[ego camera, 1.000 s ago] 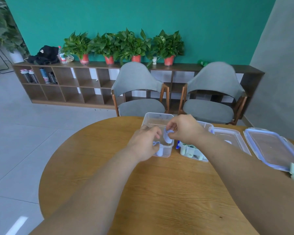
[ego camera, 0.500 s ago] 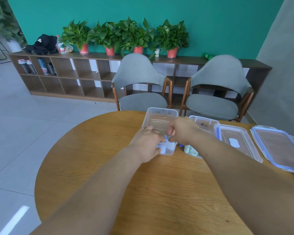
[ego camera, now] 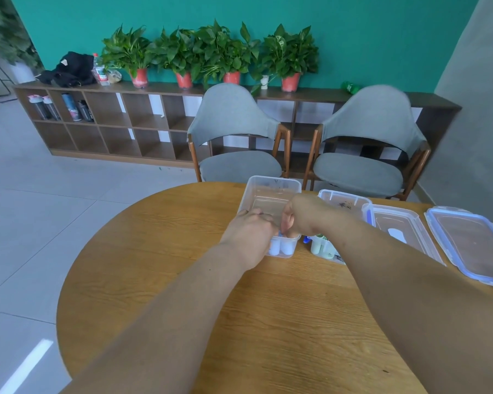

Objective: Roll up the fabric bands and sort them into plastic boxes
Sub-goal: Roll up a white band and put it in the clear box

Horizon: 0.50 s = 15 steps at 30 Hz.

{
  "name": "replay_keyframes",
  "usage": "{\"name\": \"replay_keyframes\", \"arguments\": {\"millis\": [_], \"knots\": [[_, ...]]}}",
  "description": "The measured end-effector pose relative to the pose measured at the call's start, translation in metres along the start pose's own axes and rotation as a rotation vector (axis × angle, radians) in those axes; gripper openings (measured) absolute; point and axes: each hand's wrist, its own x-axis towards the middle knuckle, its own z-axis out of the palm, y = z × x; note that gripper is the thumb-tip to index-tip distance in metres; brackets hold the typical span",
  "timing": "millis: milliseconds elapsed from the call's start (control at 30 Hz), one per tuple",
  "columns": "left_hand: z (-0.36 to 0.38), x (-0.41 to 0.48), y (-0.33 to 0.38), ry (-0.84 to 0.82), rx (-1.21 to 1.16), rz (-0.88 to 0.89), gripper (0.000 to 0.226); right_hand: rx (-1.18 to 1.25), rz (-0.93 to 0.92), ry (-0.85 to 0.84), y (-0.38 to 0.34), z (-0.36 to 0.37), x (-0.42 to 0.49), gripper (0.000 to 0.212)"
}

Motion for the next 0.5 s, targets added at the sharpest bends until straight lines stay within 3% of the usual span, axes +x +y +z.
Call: {"name": "replay_keyframes", "arguments": {"millis": [200,333,500], "knots": [[0.0,0.003,0.002,-0.022,0.01,0.0,0.019,-0.033,0.007,-0.055,0.0,-0.005,-0.002,0.009],[0.0,0.002,0.004,-0.036,-0.011,-0.037,0.019,-0.072,-0.017,-0.142,-0.004,-0.015,-0.002,0.014],[0.001,0.0,0.006,-0.036,-0.05,-0.071,0.021,-0.174,-0.007,-0.09,-0.011,-0.006,0.003,0.019]]}}
